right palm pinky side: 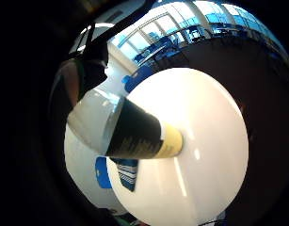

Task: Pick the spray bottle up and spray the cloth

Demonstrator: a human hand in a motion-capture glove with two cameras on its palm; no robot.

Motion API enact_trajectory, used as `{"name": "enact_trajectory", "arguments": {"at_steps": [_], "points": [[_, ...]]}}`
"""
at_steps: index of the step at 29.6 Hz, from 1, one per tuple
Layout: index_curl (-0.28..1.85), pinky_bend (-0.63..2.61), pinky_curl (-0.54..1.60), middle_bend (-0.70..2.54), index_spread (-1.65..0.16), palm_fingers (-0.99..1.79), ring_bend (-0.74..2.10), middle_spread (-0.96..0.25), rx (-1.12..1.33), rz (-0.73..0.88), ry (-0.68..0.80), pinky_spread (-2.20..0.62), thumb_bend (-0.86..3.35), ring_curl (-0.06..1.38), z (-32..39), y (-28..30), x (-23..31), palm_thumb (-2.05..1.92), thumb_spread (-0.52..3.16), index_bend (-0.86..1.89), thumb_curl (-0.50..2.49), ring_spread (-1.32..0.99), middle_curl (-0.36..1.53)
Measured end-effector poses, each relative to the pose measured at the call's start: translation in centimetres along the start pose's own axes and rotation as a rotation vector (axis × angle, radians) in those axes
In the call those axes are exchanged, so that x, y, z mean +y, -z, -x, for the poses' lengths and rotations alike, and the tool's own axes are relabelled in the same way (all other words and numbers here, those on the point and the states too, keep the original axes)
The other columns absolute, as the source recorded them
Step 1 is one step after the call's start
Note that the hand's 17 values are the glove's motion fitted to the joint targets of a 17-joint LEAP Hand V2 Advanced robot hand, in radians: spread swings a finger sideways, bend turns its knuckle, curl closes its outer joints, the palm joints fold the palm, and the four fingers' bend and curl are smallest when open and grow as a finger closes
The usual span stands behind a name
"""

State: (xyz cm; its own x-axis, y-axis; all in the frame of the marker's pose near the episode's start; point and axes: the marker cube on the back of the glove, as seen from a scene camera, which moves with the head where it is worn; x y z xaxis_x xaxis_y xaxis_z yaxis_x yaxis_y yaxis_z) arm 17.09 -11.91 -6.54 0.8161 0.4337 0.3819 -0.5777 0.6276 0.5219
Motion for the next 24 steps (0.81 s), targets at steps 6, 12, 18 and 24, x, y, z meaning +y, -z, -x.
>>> {"name": "enact_trajectory", "arguments": {"at_steps": [6, 12, 18, 24], "points": [[0.26, 0.14, 0.32, 0.31, -0.32, 1.00, 0.43, -0.11, -0.013, -0.139, -0.031, 0.09, 0.01, 0.37, 0.0, -0.5, -0.7, 0.82, 1.09, 0.13, 0.45, -0.12, 0.41], [0.29, 0.14, 0.30, 0.38, -0.31, 1.12, 0.47, -0.15, -0.065, -0.164, -0.086, 0.02, -0.01, 0.39, -0.2, -1.1, -1.6, 0.88, 0.97, 0.15, 0.49, -0.15, 0.44], [0.33, 0.16, 0.30, 0.42, -0.31, 1.18, 0.46, -0.19, -0.123, -0.136, -0.136, -0.03, -0.02, 0.40, -0.3, -2.0, -2.8, 0.93, 0.81, 0.19, 0.53, -0.16, 0.46], [0.39, 0.17, 0.31, 0.50, -0.30, 1.31, 0.47, -0.21, -0.108, -0.134, -0.151, -0.08, -0.03, 0.41, -0.1, -2.1, -3.6, 0.94, 0.66, 0.27, 0.57, -0.19, 0.49]]}}
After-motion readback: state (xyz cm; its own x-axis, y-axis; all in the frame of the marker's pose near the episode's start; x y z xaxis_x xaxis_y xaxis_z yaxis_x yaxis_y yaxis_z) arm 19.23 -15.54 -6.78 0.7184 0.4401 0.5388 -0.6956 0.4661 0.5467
